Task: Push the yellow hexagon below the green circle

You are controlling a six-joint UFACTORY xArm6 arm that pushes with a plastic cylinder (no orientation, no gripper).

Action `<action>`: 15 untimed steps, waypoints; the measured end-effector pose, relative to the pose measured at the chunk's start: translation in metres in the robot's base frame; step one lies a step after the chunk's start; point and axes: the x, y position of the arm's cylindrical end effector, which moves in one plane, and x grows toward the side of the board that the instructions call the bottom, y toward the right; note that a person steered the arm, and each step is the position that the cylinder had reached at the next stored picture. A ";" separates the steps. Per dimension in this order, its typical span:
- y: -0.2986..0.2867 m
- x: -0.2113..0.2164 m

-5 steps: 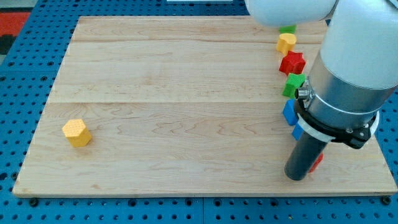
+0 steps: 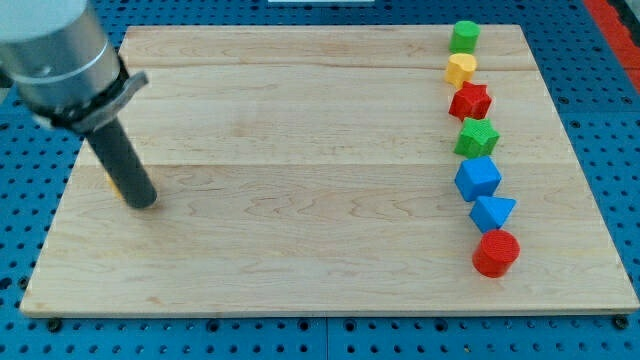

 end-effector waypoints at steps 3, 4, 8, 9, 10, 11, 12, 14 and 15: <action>-0.044 -0.051; 0.034 -0.077; 0.105 -0.078; 0.179 -0.123; 0.225 -0.162; 0.249 -0.187; 0.234 -0.201; 0.210 -0.243; 0.247 -0.252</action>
